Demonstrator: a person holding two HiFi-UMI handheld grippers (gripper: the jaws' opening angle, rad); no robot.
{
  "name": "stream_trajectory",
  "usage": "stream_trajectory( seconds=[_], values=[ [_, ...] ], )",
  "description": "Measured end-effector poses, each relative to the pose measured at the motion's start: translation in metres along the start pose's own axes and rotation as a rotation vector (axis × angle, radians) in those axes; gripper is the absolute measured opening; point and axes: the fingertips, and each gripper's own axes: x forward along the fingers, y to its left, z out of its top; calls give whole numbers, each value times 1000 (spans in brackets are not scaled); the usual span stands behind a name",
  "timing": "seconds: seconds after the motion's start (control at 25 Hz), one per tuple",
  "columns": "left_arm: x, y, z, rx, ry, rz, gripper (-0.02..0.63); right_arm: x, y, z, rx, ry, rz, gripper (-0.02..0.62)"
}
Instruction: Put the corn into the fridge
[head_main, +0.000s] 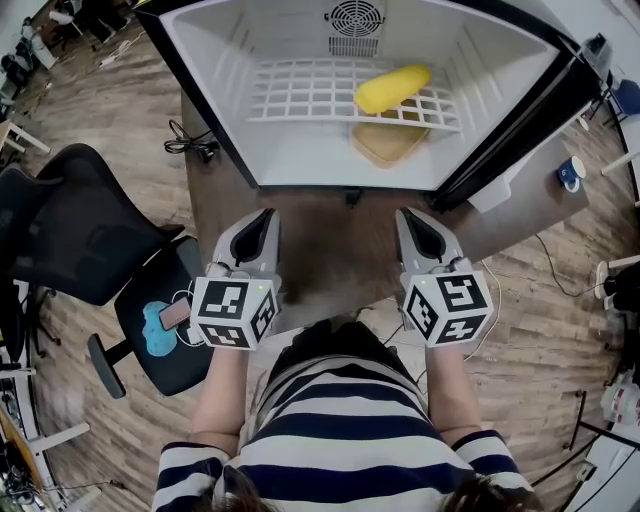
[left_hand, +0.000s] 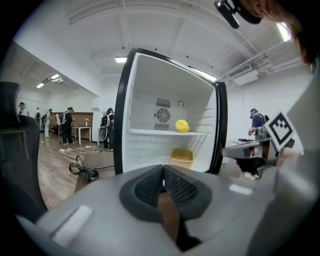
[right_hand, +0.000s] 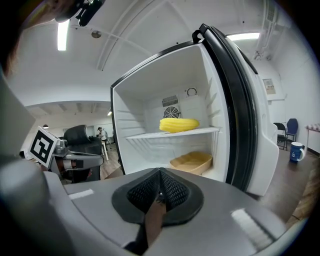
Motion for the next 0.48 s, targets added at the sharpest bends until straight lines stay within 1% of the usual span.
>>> stream_trajectory(
  seconds=[0.48],
  values=[
    [-9,2,10,18,-23,-4,0,1,8,9,-8,-8,10,-9]
  ],
)
